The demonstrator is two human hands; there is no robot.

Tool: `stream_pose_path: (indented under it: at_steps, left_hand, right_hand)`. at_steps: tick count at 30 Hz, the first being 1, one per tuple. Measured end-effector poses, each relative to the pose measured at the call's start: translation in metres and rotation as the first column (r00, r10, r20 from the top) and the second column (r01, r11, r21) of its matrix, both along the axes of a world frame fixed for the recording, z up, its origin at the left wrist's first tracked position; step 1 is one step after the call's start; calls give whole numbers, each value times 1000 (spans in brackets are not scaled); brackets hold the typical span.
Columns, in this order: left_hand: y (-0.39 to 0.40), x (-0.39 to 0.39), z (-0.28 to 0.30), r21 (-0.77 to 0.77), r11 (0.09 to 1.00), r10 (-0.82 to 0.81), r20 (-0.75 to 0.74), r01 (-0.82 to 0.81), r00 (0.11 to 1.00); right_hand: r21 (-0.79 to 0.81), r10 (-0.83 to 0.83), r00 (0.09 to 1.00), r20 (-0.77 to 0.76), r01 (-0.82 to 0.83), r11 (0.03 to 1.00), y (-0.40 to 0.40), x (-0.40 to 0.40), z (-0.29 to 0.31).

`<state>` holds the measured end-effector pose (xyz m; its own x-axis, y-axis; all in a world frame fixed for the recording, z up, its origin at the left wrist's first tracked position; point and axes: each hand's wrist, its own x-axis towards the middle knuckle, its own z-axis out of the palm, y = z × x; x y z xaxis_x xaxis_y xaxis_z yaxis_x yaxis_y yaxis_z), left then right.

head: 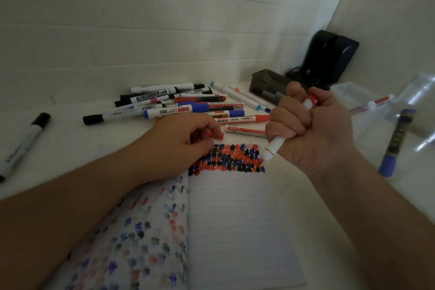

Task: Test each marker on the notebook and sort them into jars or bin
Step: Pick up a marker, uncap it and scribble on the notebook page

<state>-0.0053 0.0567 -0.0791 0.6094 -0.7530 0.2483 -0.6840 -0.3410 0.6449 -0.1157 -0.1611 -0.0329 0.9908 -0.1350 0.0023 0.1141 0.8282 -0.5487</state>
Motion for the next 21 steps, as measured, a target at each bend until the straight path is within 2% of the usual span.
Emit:
stream_pose_path:
  at_steps: [3, 7, 9, 12, 14, 16, 19, 21]
  left_hand:
    - [2, 1, 5, 65, 997, -30, 9, 29, 1000]
    - [7, 9, 13, 243, 957, -156, -34, 159, 987]
    - [8, 13, 14, 278, 943, -177, -51, 185, 983]
    - [8, 17, 15, 304, 933, -180, -67, 192, 981]
    - [8, 19, 16, 300, 935, -176, -72, 190, 982]
    - [9, 20, 17, 297, 934, -184, -74, 198, 980]
    - [10, 19, 16, 277, 940, -177, -97, 198, 979]
    - [11, 19, 16, 260, 945, -172, -123, 199, 977]
  right_hand:
    - [-16, 15, 1000, -12, -15, 1000, 4, 1, -2]
    - [-121, -96, 991, -97, 84, 989, 12, -1, 3]
    - [-296, -125, 982, -143, 78, 952, 18, -2, 4]
    - [-523, -18, 975, -220, -102, 846, 29, -4, 0]
    - [-637, 101, 975, -199, -207, 743, 32, -3, -8]
    - [-816, 145, 984, -108, -171, 552, 33, -2, -17]
    - [-957, 37, 999, 13, 2, 290, 39, -1, -27]
    - [-985, -24, 999, 26, 30, 171, 47, -1, -28]
